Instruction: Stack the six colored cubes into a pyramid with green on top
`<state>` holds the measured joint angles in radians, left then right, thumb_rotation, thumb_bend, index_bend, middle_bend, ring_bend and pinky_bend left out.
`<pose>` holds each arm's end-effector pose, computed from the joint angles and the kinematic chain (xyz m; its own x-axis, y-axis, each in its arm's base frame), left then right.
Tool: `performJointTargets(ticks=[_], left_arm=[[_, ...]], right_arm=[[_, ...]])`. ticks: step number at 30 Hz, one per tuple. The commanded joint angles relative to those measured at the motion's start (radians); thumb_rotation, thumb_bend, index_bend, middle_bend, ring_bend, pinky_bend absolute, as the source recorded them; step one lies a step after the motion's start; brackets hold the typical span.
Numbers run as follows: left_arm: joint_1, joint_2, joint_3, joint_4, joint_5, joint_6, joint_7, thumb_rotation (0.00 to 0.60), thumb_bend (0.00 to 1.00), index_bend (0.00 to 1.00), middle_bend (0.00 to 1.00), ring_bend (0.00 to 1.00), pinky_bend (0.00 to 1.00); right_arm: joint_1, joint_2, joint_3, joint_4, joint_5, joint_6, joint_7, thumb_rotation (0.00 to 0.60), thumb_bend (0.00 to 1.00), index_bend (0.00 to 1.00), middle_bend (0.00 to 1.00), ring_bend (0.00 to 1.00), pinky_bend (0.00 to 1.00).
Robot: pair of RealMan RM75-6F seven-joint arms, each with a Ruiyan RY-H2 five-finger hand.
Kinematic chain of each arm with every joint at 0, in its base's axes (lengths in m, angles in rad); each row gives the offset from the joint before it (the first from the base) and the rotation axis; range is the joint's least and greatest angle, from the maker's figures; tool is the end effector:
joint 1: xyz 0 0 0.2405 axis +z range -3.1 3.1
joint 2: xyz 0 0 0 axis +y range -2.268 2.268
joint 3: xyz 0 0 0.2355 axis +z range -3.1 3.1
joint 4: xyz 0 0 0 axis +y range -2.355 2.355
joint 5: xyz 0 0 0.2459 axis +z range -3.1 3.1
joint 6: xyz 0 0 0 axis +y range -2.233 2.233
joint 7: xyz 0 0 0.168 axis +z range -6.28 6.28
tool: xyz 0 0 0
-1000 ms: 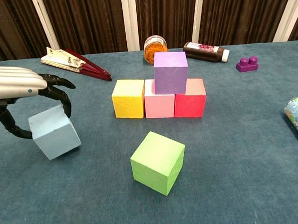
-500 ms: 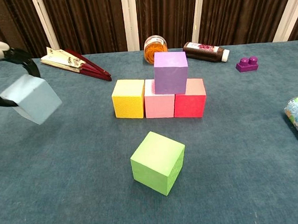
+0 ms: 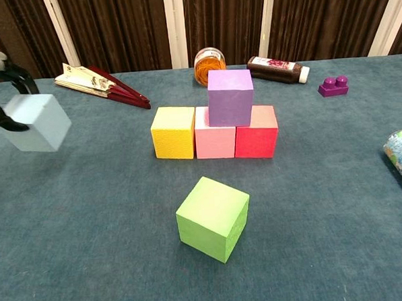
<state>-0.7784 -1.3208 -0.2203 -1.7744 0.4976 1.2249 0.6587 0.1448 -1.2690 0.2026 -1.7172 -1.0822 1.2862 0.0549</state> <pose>-0.1655 0.3662 0.0262 0.4299 0.2614 0.8642 0.8814 0.0857 -0.4645 -0.3023 -0.2462 0.0659 -0.0171 -0.0346 0.9993 -0.9533 0.3019 -0.0058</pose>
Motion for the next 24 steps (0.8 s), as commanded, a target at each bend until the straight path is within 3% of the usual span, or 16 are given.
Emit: performJointTargets(ticks=[1,11,19,24], left_arm=[[-0.05,-0.077,-0.053,0.058,-0.1,0.028,0.048,0.6,0.41,0.36,0.32,0.0,0.0],[-0.087,-0.119,-0.082,0.127,-0.205,0.004,0.096,0.6,0.4,0.33,0.29,0.0,0.0],[-0.094,-0.12,-0.056,0.164,-0.219,-0.015,0.137,0.6,0.4,0.27,0.24,0.0,0.0],[-0.092,-0.122,-0.037,0.169,-0.193,-0.004,0.152,0.6,0.4,0.2,0.15,0.0,0.0]], right_arm=[[0.0,0.0,0.002,0.001,0.002,0.0,0.0,0.6,0.27,0.06,0.06,0.0,0.0],[-0.002,0.003,0.005,0.002,0.01,-0.002,0.003,0.6,0.27,0.06,0.06,0.0,0.0],[-0.004,0.004,0.007,0.001,0.015,-0.001,0.004,0.6,0.27,0.06,0.06,0.0,0.0],[-0.004,0.003,0.007,0.0,0.014,0.0,0.002,0.6,0.27,0.06,0.06,0.0,0.0]])
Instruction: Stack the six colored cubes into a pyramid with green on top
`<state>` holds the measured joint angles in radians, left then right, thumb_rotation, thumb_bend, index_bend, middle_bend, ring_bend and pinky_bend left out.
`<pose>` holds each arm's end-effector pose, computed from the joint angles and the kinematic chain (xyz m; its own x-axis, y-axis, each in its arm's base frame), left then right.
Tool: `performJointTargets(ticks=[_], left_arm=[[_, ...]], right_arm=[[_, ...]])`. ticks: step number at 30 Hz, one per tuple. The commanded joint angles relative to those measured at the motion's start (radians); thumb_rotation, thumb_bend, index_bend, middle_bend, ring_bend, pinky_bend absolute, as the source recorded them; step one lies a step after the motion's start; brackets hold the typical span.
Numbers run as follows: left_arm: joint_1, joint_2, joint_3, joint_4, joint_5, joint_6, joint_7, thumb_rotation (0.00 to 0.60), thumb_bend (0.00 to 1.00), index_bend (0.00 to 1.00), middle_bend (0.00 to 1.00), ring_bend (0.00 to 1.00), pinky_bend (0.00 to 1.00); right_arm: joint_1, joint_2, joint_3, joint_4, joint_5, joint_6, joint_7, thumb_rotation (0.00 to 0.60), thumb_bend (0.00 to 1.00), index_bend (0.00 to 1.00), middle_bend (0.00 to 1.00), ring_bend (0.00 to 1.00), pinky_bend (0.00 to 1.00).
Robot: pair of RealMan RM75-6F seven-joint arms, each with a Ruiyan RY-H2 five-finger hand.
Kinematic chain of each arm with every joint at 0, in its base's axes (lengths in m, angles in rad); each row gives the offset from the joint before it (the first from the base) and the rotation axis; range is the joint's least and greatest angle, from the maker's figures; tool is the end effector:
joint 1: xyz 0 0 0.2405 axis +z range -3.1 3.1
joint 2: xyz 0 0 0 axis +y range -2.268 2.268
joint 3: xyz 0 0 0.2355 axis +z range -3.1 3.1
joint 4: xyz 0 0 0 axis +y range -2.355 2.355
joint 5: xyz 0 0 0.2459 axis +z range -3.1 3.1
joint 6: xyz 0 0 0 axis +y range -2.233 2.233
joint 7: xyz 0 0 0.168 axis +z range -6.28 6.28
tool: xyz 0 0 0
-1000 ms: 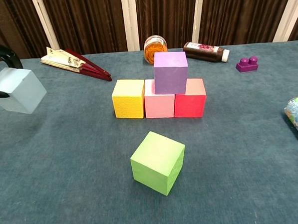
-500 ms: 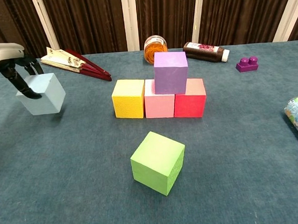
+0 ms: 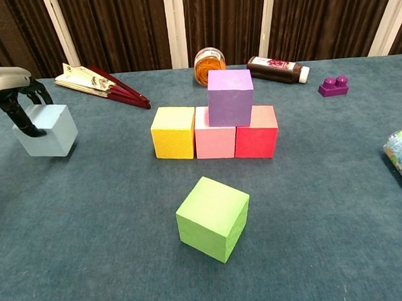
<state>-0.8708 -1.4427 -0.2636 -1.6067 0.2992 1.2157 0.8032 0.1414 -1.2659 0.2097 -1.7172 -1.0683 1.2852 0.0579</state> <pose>-0.1672 0.3933 0.0040 0.4719 0.3140 0.8239 0.8259 0.1697 -0.5377 -0.3051 -0.2464 0.0682 -0.0217 -0.0255 0.9994 -0.9487 0.3159 -0.0125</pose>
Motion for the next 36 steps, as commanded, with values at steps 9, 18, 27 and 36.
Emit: performJointTargets(ticks=[9,18,27,36], left_arm=[[0.0,0.103,0.016,-0.134,-0.015,0.032,0.08,0.6,0.4,0.05,0.05,0.0,0.0],[0.02,0.252,0.044,-0.237,0.113,-0.024,0.059,0.6,0.4,0.03,0.04,0.0,0.0],[0.047,0.35,0.126,-0.196,0.341,-0.243,-0.041,0.6,0.37,0.05,0.05,0.0,0.0],[0.146,0.403,0.105,-0.048,0.698,-0.442,-0.481,0.6,0.37,0.07,0.07,0.0,0.0]], right_arm=[[-0.002,0.002,0.001,-0.003,0.0,0.001,0.0,0.6,0.27,0.06,0.06,0.0,0.0],[-0.005,0.004,0.0,-0.009,0.001,0.006,-0.002,0.6,0.27,0.06,0.06,0.0,0.0],[-0.007,0.006,-0.002,-0.018,0.002,0.008,-0.008,0.6,0.27,0.06,0.06,0.0,0.0],[-0.004,0.003,-0.002,-0.018,0.004,0.005,-0.014,0.6,0.27,0.06,0.06,0.0,0.0]])
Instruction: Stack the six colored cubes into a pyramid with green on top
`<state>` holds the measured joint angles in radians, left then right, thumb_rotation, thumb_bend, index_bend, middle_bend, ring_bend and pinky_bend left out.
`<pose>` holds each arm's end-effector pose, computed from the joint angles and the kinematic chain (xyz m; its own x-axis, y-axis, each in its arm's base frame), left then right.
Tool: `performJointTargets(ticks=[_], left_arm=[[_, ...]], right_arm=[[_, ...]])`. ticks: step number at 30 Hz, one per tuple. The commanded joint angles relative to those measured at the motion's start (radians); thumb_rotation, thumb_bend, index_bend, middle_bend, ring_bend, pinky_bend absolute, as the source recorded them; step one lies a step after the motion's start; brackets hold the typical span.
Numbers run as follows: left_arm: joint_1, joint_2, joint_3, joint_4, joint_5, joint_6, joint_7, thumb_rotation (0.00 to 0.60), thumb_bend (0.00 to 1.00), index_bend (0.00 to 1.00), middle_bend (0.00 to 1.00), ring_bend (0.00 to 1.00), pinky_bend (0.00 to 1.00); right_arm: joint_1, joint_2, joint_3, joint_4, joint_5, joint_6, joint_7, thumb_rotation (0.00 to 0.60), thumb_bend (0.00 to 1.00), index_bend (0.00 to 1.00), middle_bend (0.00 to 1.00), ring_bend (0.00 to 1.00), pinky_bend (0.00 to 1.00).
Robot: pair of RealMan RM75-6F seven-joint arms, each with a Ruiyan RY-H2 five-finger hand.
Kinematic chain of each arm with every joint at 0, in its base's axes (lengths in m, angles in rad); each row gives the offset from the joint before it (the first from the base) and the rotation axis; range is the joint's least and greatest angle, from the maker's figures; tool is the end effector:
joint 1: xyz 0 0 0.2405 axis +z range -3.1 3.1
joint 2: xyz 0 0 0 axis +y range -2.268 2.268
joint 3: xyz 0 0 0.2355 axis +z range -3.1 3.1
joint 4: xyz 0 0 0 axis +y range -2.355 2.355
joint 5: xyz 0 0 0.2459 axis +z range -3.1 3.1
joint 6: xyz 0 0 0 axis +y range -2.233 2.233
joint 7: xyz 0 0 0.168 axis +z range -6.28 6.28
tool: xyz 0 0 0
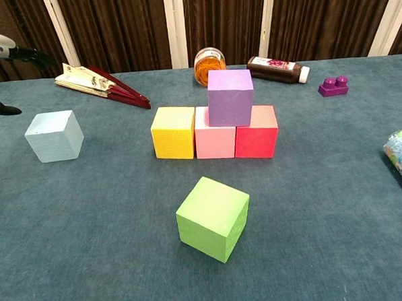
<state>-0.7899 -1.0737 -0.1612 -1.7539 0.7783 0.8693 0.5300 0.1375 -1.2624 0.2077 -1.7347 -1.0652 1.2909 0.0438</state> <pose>-0.1727 0.3838 0.0609 0.6065 0.2949 0.7383 0.7949 -0.2100 -0.5692 -0.3025 -0.2441 0.0679 -0.0204 -0.0290 0.9994 -0.9476 0.3192 -0.0100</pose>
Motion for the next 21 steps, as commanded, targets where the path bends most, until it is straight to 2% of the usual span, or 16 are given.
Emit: performJointTargets(ticks=[1,9,14,21], left_arm=[[0.072,0.027,0.006,0.115,0.229,-0.102,-0.241,0.6,0.37,0.06,0.07,0.0,0.0],[0.083,-0.024,0.004,0.192,0.271,-0.137,-0.387,0.6,0.35,0.03,0.05,0.0,0.0],[0.075,-0.04,0.004,0.213,0.265,-0.137,-0.399,0.6,0.32,0.02,0.04,0.0,0.0],[0.066,-0.086,-0.001,0.226,0.186,-0.119,-0.389,0.6,0.31,0.01,0.03,0.0,0.0]], right_arm=[[0.001,0.0,0.0,0.001,0.001,-0.002,0.0,0.6,0.27,0.06,0.06,0.0,0.0],[0.006,0.003,-0.005,0.001,-0.001,-0.022,0.006,0.6,0.27,0.06,0.06,0.0,0.0],[0.007,0.008,-0.005,0.003,-0.002,-0.032,0.019,0.6,0.27,0.06,0.06,0.0,0.0],[0.013,0.009,-0.01,0.004,-0.004,-0.049,0.024,0.6,0.27,0.06,0.06,0.0,0.0]])
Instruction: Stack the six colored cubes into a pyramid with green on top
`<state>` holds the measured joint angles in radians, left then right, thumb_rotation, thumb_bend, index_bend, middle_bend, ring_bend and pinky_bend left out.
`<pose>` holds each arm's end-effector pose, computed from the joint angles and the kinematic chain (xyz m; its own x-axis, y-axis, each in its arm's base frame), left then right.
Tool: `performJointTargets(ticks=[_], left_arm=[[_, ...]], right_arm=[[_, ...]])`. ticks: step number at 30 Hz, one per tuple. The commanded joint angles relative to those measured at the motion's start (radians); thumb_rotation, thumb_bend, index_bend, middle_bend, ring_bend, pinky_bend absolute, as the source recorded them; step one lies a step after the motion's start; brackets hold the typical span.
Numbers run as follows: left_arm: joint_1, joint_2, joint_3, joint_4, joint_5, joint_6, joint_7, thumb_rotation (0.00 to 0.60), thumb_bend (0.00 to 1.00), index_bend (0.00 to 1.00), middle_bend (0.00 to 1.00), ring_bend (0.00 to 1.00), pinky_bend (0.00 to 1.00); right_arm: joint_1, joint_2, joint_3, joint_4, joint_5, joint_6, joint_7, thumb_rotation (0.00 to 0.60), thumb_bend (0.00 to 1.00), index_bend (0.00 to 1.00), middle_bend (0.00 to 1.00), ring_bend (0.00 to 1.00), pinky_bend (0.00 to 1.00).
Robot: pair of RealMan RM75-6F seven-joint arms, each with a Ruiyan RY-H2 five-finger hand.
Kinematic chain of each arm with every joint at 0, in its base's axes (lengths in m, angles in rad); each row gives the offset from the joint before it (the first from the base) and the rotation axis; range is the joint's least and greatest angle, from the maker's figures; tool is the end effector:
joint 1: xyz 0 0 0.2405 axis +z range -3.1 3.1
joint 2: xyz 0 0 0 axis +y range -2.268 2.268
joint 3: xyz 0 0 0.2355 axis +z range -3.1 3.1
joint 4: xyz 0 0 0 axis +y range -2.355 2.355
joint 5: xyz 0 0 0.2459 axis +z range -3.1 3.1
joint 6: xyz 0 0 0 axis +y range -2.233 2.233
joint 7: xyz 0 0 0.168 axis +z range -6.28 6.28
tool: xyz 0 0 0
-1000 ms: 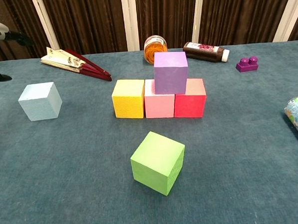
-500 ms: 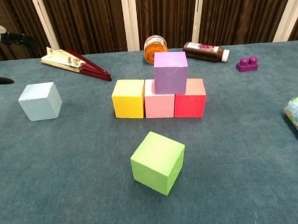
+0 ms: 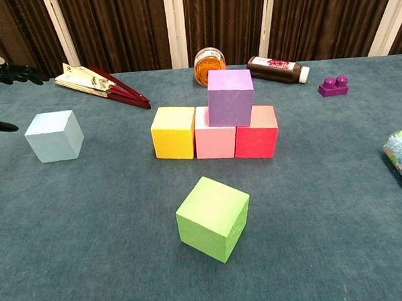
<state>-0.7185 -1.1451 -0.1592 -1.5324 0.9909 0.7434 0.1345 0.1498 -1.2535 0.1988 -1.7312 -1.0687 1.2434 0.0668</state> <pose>-0.2217 0.3959 0.0531 0.4367 0.3714 0.8193 0.8993 -0.1562 -0.4085 -0.3025 -0.2455 0.0616 -0.0423 -0.0739 0.9964 -0.9502 0.3113 -0.0173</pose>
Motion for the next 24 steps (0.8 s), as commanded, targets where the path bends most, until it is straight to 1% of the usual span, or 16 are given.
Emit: performJointTargets(ticks=[1,5,11,14,17,22,24], left_arm=[[-0.009,-0.017,-0.003,0.005,-0.038,0.007,0.011,0.6,0.3,0.01,0.03,0.0,0.0],[-0.028,-0.028,-0.004,0.01,-0.095,0.003,0.04,0.6,0.26,0.01,0.03,0.0,0.0],[-0.06,-0.05,-0.001,0.029,-0.165,-0.021,0.071,0.6,0.26,0.01,0.02,0.0,0.0],[-0.097,-0.072,0.017,0.055,-0.221,-0.045,0.123,0.6,0.26,0.0,0.02,0.0,0.0],[-0.119,-0.09,0.03,0.07,-0.269,-0.04,0.162,0.6,0.26,0.0,0.02,0.0,0.0],[-0.139,-0.115,0.046,0.088,-0.322,-0.03,0.194,0.6,0.26,0.01,0.06,0.0,0.0],[-0.141,-0.124,0.047,0.096,-0.329,-0.025,0.195,0.6,0.26,0.03,0.09,0.0,0.0]], right_arm=[[0.001,0.0,-0.001,-0.001,-0.001,-0.002,0.001,0.6,0.27,0.06,0.06,0.0,0.0],[0.001,0.001,-0.002,-0.001,0.0,-0.004,0.002,0.6,0.27,0.06,0.06,0.0,0.0],[0.005,-0.001,-0.005,-0.001,0.003,-0.01,-0.004,0.6,0.27,0.06,0.06,0.0,0.0],[0.009,-0.004,-0.005,0.002,0.01,-0.013,-0.01,0.6,0.27,0.06,0.06,0.0,0.0],[0.009,-0.005,-0.004,0.001,0.012,-0.012,-0.012,0.6,0.27,0.06,0.06,0.0,0.0],[0.008,-0.002,-0.002,-0.002,0.015,-0.007,-0.012,0.6,0.27,0.06,0.06,0.0,0.0],[0.007,-0.001,-0.003,-0.002,0.015,-0.007,-0.012,0.6,0.27,0.06,0.06,0.0,0.0]])
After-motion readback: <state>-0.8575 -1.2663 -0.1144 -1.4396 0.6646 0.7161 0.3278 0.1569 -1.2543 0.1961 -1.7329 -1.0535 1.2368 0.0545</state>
